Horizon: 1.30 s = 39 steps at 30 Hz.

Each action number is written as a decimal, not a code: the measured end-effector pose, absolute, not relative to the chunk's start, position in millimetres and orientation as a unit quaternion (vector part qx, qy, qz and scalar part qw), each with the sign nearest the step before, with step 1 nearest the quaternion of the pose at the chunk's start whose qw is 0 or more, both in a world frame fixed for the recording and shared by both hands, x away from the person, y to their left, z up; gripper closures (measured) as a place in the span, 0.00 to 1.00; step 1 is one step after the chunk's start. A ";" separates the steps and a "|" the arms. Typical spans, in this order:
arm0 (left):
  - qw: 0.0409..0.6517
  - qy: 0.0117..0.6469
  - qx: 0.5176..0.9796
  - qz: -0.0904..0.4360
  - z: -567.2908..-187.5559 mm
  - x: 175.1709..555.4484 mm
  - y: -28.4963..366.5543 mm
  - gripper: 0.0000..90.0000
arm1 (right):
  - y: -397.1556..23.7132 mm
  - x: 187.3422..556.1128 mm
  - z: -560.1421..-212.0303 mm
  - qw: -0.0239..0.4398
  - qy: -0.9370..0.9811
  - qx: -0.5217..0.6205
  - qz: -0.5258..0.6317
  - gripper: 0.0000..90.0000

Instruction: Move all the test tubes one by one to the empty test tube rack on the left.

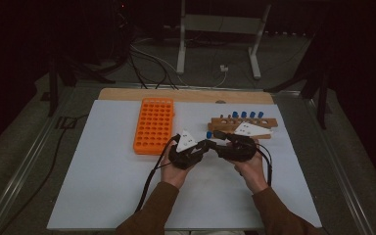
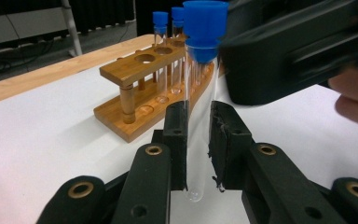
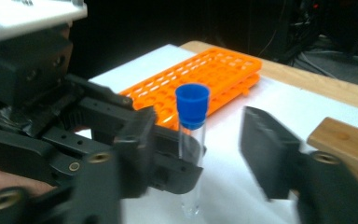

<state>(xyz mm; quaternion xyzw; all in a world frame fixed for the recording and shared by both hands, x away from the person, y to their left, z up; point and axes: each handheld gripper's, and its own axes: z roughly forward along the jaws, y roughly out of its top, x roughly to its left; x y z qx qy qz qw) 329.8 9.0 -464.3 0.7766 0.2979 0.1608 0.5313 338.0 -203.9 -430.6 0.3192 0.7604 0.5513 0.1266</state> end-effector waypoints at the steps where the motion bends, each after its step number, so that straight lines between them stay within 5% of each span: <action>1: 0.530 0.300 0.776 0.162 -464.2 330.3 9.8 0.87 | -205.6 337.7 -429.2 0.129 0.757 0.320 0.555 0.40; 9: 0.530 0.315 0.768 0.172 -459.8 333.2 22.3 0.87 | -216.0 339.0 -425.7 0.173 0.750 0.339 0.541 0.03; 39: 0.532 0.372 0.730 0.213 -453.9 339.7 99.6 0.87 | -276.7 329.9 -447.0 0.239 0.723 0.390 0.518 0.00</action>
